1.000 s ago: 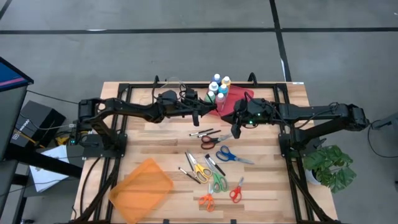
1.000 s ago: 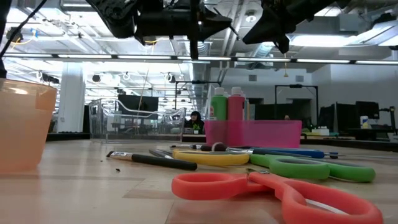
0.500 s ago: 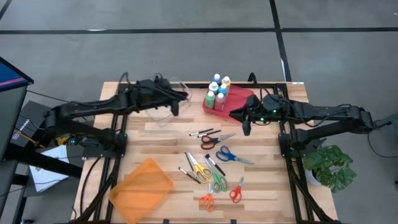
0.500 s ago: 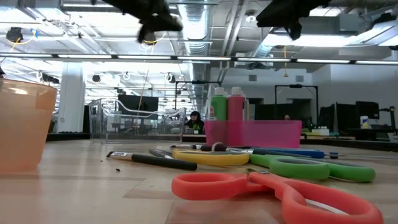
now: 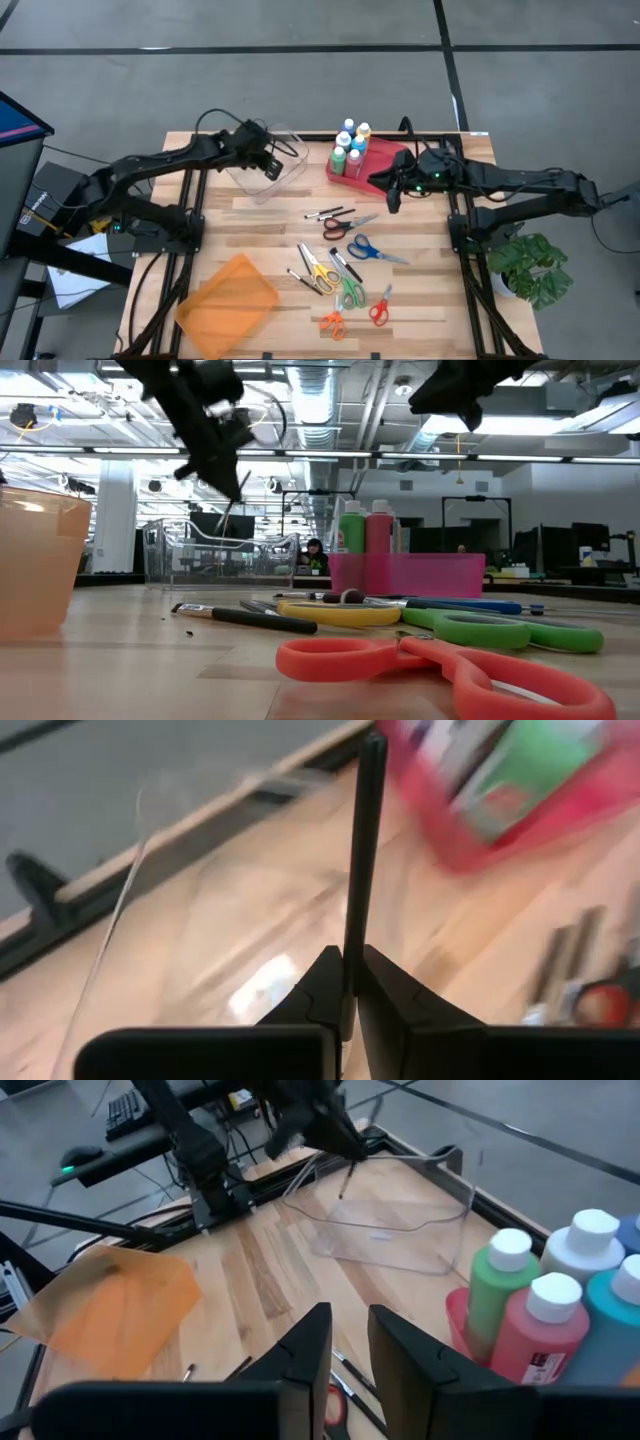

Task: Pick & Place Paint Supplies
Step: Put the black paint brush into the transparent bin

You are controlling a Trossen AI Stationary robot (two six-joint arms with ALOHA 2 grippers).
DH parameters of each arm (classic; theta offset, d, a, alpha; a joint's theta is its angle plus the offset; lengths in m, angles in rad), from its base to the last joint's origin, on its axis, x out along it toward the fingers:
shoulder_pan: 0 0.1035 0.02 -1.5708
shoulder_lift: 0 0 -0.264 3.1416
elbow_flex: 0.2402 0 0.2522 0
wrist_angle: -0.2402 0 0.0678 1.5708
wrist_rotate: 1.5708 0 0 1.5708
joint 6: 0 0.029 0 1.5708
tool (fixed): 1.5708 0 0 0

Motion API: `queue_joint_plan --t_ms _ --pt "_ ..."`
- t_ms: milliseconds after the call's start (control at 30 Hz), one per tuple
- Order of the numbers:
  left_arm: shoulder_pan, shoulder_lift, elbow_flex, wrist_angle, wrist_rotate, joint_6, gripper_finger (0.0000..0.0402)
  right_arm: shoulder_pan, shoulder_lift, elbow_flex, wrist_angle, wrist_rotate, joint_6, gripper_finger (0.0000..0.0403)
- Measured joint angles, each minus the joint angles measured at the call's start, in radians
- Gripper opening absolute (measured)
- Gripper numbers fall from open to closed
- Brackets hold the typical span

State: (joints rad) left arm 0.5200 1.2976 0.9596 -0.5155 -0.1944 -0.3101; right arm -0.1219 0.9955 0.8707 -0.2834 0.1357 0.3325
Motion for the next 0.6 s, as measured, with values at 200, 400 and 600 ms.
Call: queue_joint_plan --t_ms 200,400,600 --pt "0.044 0.137 0.0 -0.004 0.011 0.049 0.0007 0.0 0.032 0.0 0.001 -0.001 0.0 0.0068" --pt "0.052 0.244 0.0 -0.009 0.024 0.055 0.0008 0.003 0.051 0.0 0.0 -0.005 0.008 0.0068" --pt "0.049 0.318 0.0 -0.011 0.034 0.07 0.0008 0.003 0.052 0.0 0.0 -0.006 0.008 0.0068"
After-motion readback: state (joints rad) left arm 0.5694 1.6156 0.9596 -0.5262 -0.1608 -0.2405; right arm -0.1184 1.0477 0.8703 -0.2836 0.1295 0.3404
